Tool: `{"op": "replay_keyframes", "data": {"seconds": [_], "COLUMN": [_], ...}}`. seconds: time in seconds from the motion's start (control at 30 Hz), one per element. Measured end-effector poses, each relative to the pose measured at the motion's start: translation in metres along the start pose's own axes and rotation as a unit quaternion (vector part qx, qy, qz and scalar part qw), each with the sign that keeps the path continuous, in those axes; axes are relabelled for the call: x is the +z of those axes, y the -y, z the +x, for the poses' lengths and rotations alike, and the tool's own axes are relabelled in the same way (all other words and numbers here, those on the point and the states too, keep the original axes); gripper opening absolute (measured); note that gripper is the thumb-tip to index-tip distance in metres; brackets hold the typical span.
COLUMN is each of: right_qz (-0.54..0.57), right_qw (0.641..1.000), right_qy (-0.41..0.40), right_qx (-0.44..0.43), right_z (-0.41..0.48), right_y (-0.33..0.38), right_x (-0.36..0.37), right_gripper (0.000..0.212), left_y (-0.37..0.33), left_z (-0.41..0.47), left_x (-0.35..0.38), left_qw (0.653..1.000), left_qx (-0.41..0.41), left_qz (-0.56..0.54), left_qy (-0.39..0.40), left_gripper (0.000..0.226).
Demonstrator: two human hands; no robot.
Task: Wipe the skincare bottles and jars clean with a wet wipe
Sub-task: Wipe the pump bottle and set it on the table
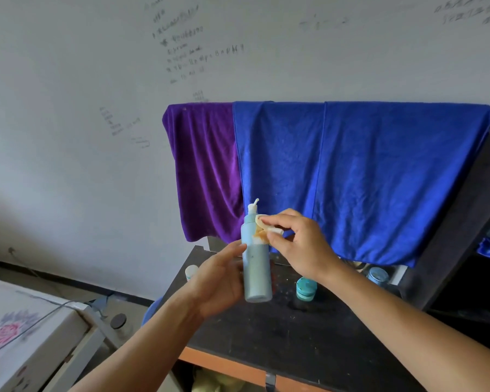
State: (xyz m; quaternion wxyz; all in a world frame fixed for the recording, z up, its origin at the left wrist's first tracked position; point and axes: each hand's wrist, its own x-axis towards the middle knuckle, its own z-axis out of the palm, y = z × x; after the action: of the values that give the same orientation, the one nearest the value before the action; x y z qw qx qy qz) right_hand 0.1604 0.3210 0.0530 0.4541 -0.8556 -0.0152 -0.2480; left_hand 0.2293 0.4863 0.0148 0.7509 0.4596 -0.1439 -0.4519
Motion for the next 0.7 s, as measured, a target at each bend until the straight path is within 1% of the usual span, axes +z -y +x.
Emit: {"op": "replay_keyframes", "data": {"seconds": [0.1,0.17,0.2,0.27,0.3,0.33,0.37,0.4,0.47,0.5,0.53,0.63,0.7], "right_qz": [-0.006,-0.05,-0.076,-0.106,-0.108,-0.099,-0.074,-0.038,0.016,0.013,-0.005,-0.043,-0.037], "right_qw": [1.0,0.998,0.996,0.983,0.974,0.968,0.972,0.983,0.998,0.999,1.0,0.999,0.997], "right_qy": [-0.008,0.0,0.025,0.128,0.189,0.226,0.222,0.178,0.063,0.028,0.012,0.025,0.06], "right_qx": [-0.002,-0.027,-0.05,-0.073,-0.064,-0.047,-0.029,-0.016,-0.01,-0.014,-0.017,-0.013,-0.026], "right_z": [0.004,-0.002,-0.01,-0.031,-0.041,-0.048,-0.049,-0.045,-0.026,-0.014,-0.003,0.009,-0.006], "right_y": [0.002,0.004,0.004,0.008,0.01,0.012,0.014,0.015,0.017,0.018,0.018,0.01,0.006], "right_x": [0.002,0.006,0.008,0.011,0.01,0.007,0.004,0.0,-0.007,-0.009,-0.009,-0.001,0.005], "right_gripper": [0.026,0.026,0.026,0.025,0.024,0.022,0.02,0.017,0.016,0.017,0.02,0.026,0.026], "left_y": [-0.003,-0.004,-0.006,-0.008,-0.009,-0.009,-0.009,-0.008,-0.005,-0.004,-0.002,-0.002,-0.005], "left_z": [-0.001,-0.001,-0.001,-0.002,-0.003,-0.004,-0.005,-0.005,-0.003,-0.002,0.0,0.005,0.005], "left_x": [-0.005,-0.007,-0.009,-0.015,-0.019,-0.023,-0.025,-0.026,-0.024,-0.02,-0.016,-0.007,-0.01], "left_qw": [1.0,0.999,0.999,0.998,0.997,0.997,0.997,0.997,0.998,0.997,0.997,0.997,0.998], "left_qx": [0.02,0.043,0.052,0.059,0.06,0.059,0.056,0.053,0.047,0.045,0.045,0.052,0.06], "left_qz": [-0.004,0.011,0.016,0.022,0.026,0.031,0.04,0.048,0.052,0.055,0.057,0.043,0.023], "left_qy": [0.017,0.008,-0.001,-0.025,-0.032,-0.032,-0.028,-0.019,0.005,0.014,0.021,0.022,0.004], "left_gripper": [0.046,0.047,0.05,0.054,0.054,0.055,0.056,0.06,0.073,0.078,0.083,0.089,0.09]}}
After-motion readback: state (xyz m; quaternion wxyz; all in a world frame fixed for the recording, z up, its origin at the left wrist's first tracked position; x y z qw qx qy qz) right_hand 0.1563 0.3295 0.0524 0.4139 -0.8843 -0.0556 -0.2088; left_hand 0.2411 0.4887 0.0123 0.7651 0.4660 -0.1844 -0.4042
